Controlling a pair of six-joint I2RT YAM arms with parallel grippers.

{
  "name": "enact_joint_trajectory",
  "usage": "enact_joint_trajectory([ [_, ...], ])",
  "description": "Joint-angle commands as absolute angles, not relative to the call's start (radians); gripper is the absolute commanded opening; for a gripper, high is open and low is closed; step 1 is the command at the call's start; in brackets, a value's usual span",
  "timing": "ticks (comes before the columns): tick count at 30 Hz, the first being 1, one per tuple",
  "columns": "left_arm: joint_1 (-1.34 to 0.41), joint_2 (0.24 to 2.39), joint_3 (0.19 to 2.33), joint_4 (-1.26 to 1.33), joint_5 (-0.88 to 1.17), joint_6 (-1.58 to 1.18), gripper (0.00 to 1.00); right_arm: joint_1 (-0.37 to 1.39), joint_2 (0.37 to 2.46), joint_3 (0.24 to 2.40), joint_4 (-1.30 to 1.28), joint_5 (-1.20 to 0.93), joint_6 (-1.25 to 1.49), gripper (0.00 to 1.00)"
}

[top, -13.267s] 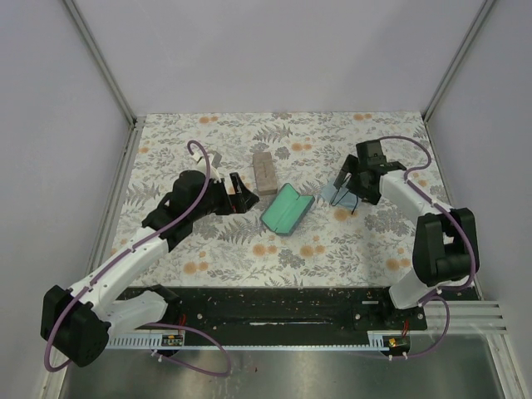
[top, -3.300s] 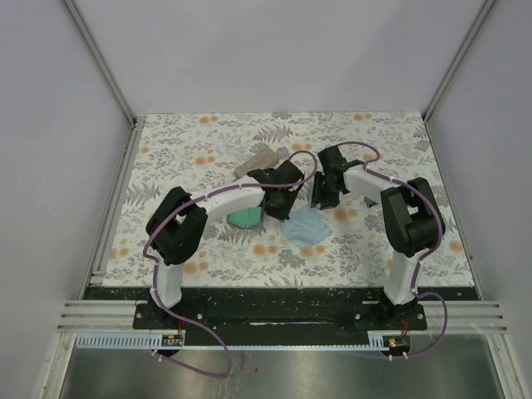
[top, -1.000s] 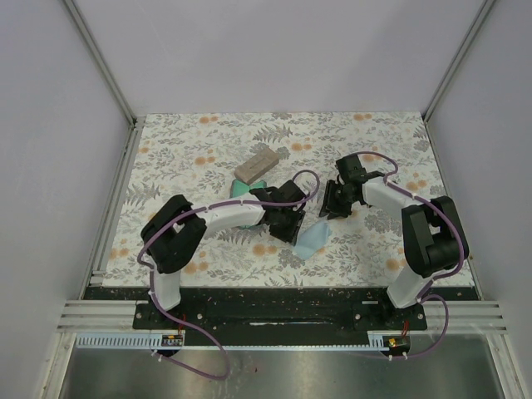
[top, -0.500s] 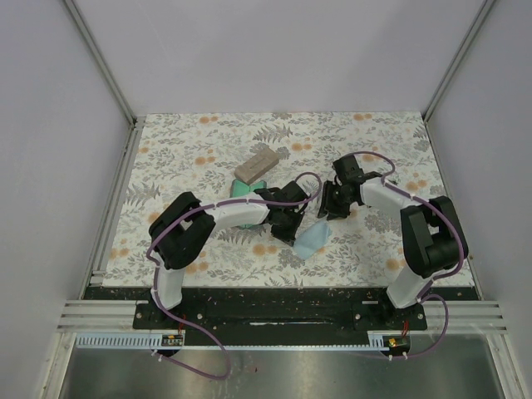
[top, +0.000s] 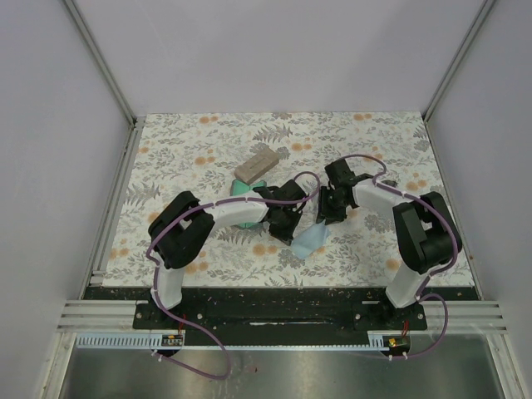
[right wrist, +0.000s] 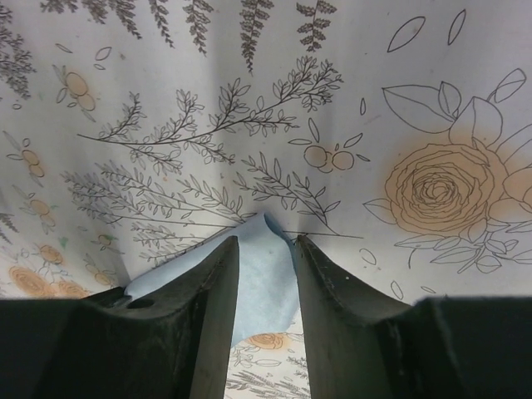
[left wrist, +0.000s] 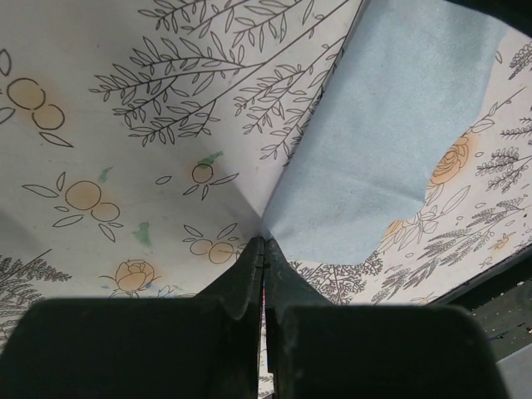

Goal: Organize the sunglasses

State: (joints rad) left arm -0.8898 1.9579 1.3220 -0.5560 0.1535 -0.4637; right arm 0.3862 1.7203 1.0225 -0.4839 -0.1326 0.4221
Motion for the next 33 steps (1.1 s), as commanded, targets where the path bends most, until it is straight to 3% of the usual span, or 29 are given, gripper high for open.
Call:
enact_joint_trajectory([
  [1,-0.885,1.940,1.358,-0.549,0.155,-0.457,0.00,0.405,1.738,1.028,-0.485,-0.077,0.411,0.41],
  [13,-0.882,1.942,1.373,-0.546,0.149,-0.466,0.00,0.459,1.805,1.057,-0.488,-0.012,0.431,0.37],
  [17,-0.879,1.944,1.378,-0.545,0.152,-0.472,0.00,0.472,1.812,1.054,-0.489,-0.020,0.440,0.27],
  [22,-0.868,1.936,1.367,-0.542,0.152,-0.477,0.00,0.476,1.793,1.042,-0.489,-0.018,0.446,0.00],
  [33,-0.856,1.861,1.358,-0.569,0.137,-0.471,0.00,0.476,1.683,1.066,-0.489,-0.043,0.491,0.00],
])
